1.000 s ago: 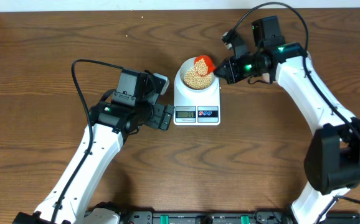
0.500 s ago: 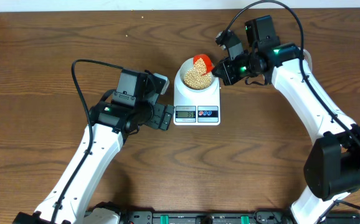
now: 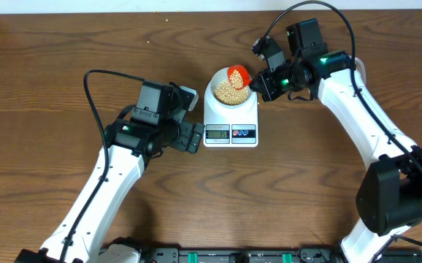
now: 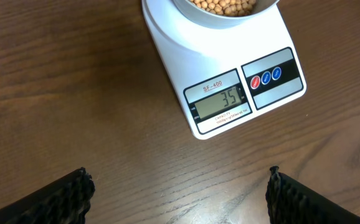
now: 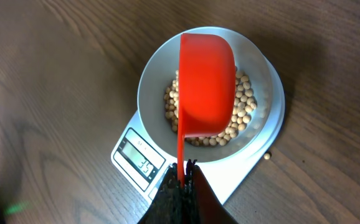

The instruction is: Scoop item into bowl and weigh 50g on scale

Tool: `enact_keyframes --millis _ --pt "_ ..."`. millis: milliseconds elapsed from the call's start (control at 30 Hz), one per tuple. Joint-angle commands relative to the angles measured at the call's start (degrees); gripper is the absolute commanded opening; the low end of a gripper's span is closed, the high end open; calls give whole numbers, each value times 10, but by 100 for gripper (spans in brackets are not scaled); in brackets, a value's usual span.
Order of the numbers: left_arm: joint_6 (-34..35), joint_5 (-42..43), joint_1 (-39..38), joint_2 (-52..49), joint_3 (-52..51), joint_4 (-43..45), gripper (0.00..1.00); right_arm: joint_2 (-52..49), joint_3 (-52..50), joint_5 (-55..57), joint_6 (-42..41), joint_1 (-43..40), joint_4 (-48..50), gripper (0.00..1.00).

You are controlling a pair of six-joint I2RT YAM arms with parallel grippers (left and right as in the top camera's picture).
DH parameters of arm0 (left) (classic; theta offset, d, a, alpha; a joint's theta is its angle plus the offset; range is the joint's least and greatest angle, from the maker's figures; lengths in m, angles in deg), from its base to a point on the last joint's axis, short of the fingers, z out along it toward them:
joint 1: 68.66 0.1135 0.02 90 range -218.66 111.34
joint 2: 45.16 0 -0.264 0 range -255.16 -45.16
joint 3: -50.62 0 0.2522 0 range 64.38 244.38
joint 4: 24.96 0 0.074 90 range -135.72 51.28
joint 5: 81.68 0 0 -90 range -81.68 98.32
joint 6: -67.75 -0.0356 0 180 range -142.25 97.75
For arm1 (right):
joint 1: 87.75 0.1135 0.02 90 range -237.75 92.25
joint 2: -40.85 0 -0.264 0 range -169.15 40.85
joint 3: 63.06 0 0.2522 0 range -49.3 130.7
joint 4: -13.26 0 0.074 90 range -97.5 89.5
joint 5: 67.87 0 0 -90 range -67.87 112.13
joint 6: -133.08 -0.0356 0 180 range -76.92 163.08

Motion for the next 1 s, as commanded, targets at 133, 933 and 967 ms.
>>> enact_keyframes --millis 133,933,967 --pt "-2 5 2 -1 -2 0 91 12 12 0 9 3 -1 1" --pt "-2 5 2 -1 -2 0 91 12 12 -58 15 -4 0 1" --pt "-2 5 2 -1 -2 0 91 12 12 -58 15 -5 0 1"
